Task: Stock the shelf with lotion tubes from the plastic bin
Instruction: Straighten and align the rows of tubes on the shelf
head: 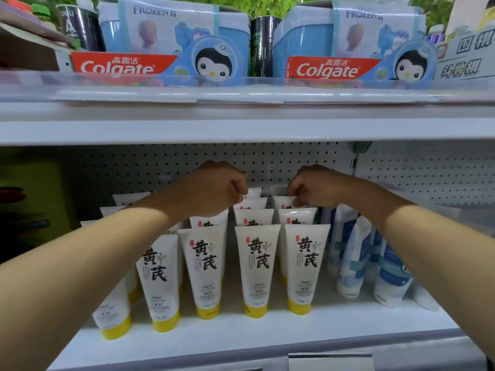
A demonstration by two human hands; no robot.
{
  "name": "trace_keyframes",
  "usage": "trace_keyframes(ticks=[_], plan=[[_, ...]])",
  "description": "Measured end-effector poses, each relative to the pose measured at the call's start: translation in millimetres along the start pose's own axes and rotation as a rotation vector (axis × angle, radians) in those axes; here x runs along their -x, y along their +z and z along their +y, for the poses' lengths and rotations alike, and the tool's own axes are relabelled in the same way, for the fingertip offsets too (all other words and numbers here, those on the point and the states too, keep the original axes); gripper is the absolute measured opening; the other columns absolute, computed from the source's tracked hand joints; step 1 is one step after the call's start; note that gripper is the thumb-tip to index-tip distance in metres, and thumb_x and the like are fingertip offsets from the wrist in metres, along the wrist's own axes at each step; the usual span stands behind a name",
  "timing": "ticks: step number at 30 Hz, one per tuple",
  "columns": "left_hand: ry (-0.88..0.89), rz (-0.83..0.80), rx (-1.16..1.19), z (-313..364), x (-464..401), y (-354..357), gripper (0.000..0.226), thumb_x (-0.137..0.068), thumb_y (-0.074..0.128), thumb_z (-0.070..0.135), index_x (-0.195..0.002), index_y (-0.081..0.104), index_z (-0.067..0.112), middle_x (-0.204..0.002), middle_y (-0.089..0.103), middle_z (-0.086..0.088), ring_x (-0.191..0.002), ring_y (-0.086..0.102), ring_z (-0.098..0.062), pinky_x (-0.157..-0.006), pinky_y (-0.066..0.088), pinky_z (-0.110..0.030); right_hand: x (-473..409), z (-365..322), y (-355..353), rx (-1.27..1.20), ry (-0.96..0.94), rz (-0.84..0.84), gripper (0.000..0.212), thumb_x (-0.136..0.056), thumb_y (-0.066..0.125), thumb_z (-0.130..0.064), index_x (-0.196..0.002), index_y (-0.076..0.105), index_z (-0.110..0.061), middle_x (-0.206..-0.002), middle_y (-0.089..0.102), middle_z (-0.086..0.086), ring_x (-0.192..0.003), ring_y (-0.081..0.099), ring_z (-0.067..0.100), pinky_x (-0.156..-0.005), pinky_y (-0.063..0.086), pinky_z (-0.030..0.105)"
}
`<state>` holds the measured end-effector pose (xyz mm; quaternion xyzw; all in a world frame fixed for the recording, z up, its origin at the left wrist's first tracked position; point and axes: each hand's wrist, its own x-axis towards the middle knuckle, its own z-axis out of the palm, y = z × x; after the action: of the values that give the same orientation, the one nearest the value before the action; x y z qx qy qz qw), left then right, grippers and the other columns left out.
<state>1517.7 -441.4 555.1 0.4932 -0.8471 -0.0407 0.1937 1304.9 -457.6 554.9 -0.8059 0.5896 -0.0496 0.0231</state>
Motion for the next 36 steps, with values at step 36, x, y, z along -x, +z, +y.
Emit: trace_keyframes(ticks=[36], plan=[[0.044,-0.099,0.011,140,15,26,0.031,-0.086,0.060,0.038,-0.114,0.059,0.024,-0.113,0.064,0.000,-0.103,0.060,-0.021,-0.092,0.051,-0.039,167,73,-28,-0.040,0.238,0.287,0.032,-0.092,0.053,-0.017,-0.124,0.055,-0.021,-0.128,0.057,-0.001,-0.114,0.052,0.016,-0.087,0.037,0.021]])
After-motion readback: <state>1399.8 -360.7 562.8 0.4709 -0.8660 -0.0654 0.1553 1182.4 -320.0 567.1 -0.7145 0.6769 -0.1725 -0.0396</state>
